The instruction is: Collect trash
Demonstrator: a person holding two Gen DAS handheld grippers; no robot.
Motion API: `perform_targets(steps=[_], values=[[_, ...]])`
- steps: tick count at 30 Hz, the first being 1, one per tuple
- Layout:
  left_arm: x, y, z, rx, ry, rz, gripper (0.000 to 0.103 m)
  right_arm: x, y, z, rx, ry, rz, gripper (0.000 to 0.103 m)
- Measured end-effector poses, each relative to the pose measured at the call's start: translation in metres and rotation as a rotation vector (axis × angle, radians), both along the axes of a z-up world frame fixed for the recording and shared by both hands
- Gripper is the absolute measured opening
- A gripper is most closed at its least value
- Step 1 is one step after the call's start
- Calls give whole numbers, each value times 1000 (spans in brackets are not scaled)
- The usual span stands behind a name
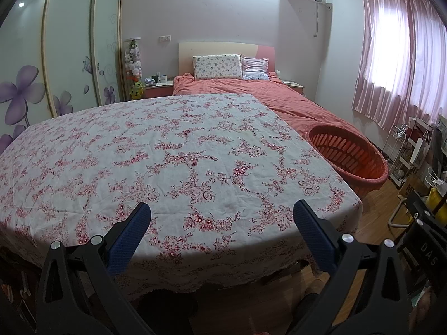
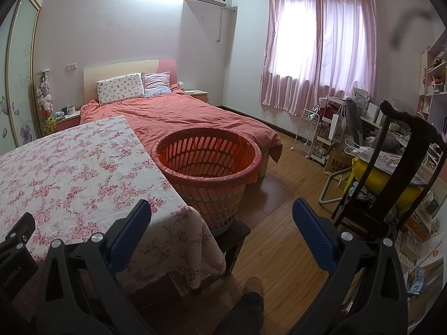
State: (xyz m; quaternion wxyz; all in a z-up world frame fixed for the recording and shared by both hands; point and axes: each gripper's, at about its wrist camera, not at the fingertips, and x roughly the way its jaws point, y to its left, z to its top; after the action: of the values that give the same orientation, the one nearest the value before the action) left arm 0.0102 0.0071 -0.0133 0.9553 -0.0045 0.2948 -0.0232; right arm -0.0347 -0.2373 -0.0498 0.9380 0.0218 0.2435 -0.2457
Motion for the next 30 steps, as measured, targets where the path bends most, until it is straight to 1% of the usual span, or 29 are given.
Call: perform_targets(steps=[30], values=[[0, 1, 0, -1, 2, 1, 100, -1, 0, 1, 2, 1, 0, 99]])
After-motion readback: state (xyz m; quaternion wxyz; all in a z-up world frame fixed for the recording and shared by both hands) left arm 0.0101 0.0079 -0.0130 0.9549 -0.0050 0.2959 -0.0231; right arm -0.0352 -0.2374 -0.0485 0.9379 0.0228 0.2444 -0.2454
